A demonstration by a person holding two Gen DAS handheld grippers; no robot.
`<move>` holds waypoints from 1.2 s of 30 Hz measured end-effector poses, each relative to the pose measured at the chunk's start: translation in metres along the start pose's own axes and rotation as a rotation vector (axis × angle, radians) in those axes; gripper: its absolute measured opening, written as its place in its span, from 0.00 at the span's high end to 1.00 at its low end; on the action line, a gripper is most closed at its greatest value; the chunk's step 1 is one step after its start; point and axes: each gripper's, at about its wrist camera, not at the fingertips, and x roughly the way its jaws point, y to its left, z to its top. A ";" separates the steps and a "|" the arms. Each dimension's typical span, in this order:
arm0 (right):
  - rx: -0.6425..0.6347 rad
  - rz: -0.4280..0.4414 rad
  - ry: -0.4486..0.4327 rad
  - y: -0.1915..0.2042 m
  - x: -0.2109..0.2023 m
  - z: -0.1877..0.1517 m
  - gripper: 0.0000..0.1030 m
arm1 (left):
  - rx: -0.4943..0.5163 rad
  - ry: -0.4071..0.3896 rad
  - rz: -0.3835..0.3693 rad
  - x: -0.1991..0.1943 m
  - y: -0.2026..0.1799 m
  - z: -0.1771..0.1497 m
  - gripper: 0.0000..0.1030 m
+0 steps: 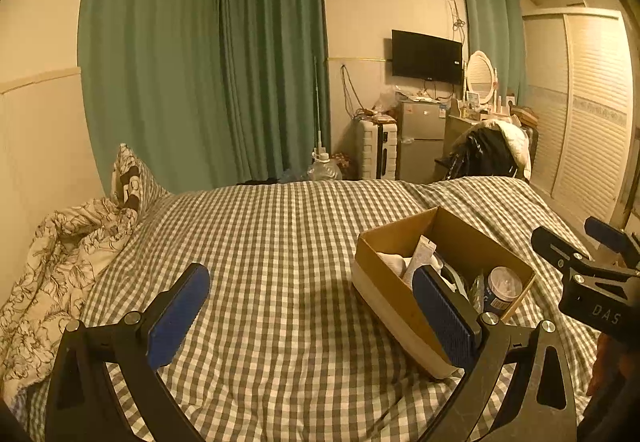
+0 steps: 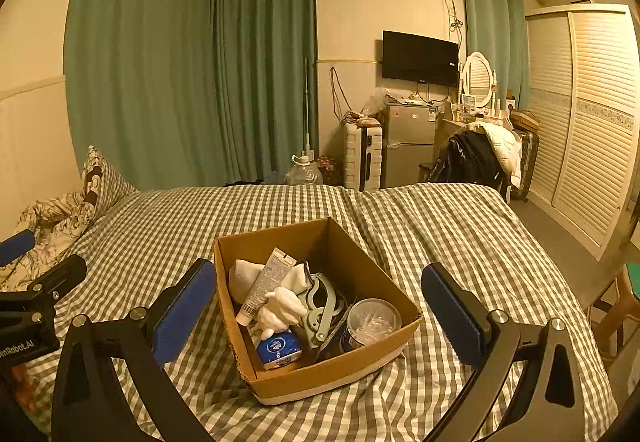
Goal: Organize objects
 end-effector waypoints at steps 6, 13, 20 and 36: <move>-0.014 -0.003 0.009 0.002 0.001 -0.001 0.00 | -0.003 0.007 0.011 0.002 0.002 -0.001 0.00; -0.014 -0.001 0.008 0.003 0.002 -0.002 0.00 | -0.004 0.014 0.019 0.003 0.003 -0.002 0.00; -0.016 -0.001 0.010 0.003 0.001 -0.002 0.00 | -0.009 0.022 0.025 0.004 0.004 -0.003 0.00; -0.014 -0.002 0.013 0.003 0.001 -0.002 0.00 | -0.008 0.031 0.031 0.005 0.003 -0.006 0.00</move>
